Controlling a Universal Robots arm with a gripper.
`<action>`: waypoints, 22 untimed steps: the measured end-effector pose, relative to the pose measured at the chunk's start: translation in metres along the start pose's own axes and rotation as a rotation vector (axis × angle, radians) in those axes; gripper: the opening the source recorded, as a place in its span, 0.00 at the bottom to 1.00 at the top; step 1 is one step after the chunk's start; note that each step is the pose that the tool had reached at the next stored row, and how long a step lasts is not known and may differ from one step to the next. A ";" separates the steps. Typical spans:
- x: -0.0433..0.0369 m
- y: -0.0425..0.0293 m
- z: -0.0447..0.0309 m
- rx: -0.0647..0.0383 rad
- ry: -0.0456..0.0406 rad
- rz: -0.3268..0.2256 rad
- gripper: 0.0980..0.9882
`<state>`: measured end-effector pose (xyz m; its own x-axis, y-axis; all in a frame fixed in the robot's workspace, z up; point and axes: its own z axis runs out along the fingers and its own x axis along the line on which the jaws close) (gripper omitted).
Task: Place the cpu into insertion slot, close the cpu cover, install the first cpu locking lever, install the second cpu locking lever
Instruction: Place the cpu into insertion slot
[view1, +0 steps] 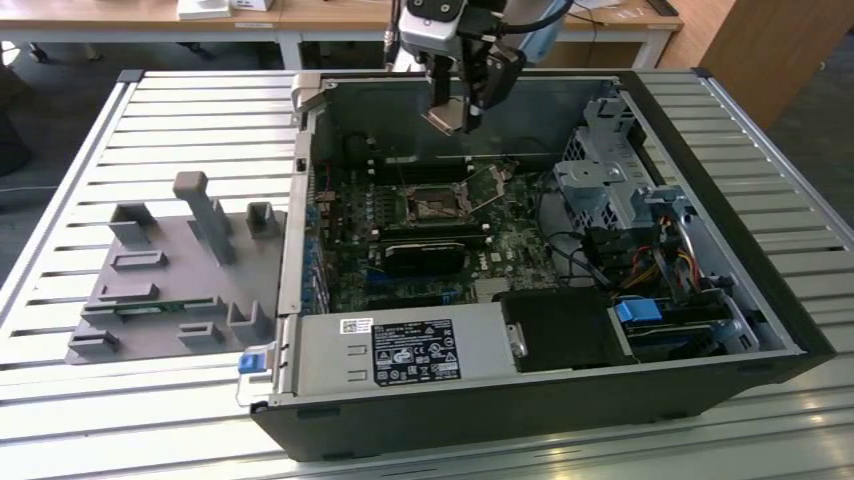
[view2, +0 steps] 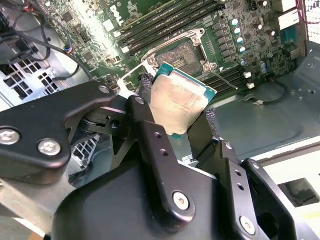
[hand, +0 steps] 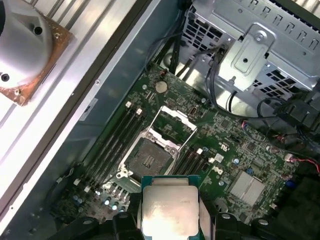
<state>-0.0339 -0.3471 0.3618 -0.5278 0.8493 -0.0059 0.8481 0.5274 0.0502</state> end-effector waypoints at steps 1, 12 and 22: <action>0.0000 0.0000 0.0000 0.000 -0.0007 0.010 0.49; 0.0000 0.0000 0.0004 0.002 -0.0075 0.111 0.49; 0.0001 0.0000 0.0007 0.003 -0.0128 0.205 0.49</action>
<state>-0.0338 -0.3470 0.3611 -0.3435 0.9391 -0.0086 0.9379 0.3435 0.0487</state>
